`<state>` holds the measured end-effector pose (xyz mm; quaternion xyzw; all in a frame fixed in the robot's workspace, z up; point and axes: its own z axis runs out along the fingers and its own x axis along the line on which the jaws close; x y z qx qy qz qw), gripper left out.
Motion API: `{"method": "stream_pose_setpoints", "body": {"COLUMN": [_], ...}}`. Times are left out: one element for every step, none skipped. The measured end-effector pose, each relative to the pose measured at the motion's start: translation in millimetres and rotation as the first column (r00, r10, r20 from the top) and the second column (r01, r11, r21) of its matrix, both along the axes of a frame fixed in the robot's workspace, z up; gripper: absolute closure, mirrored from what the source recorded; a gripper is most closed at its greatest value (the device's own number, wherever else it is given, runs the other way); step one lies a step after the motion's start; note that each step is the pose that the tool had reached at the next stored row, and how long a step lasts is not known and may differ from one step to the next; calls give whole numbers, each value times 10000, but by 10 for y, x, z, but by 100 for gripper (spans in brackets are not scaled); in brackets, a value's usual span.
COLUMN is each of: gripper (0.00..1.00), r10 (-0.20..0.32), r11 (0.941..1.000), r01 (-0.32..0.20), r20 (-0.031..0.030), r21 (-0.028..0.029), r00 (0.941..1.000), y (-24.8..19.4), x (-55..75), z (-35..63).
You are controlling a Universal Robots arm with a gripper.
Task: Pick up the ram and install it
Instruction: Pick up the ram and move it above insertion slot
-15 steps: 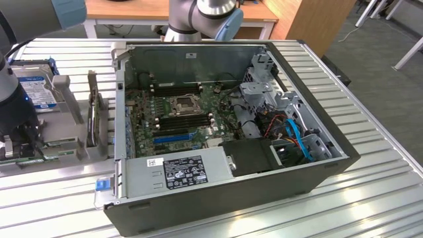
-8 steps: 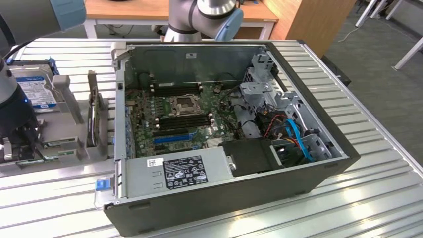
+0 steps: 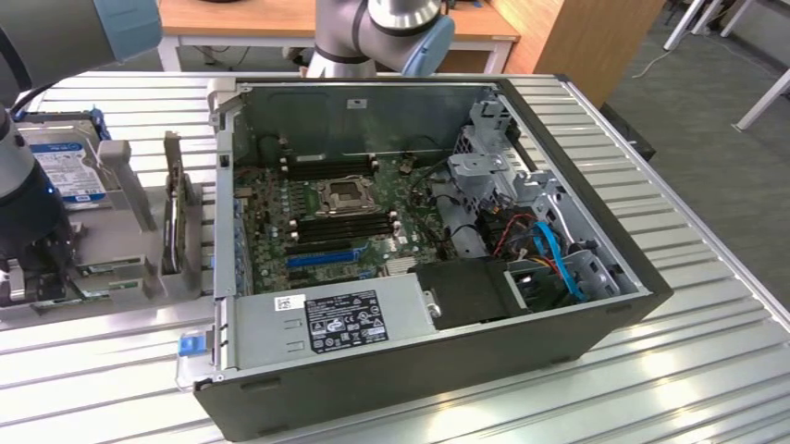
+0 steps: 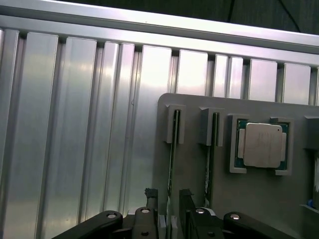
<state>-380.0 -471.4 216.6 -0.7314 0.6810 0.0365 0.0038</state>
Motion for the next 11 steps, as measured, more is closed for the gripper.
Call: {"method": "stream_pose_setpoints", "body": {"gripper": [69,69,69,69,69,69,69,69,69,69,69], "r10": [-1,0,-1,0,-1,0,0,-1,0,0,0], "r11": [10000,10000,10000,10000,10000,10000,10000,10000,10000,10000,10000], "r01": [1,0,1,0,1,0,0,1,0,0,0], "r20": [0,1,1,0,0,0,-1,-1,-1,-1,0], "r21": [0,0,0,0,0,-1,-1,-1,-1,-1,0], "r00": [10000,10000,10000,10000,10000,10000,10000,10000,10000,10000,10000], "y": [0,0,0,0,0,0,0,0,0,0,0], "x": [0,0,0,0,0,0,0,0,0,0,0], "z": [-11,-24,-35,-45,-55,-62,-62,-62,-62,-62,-63]}}
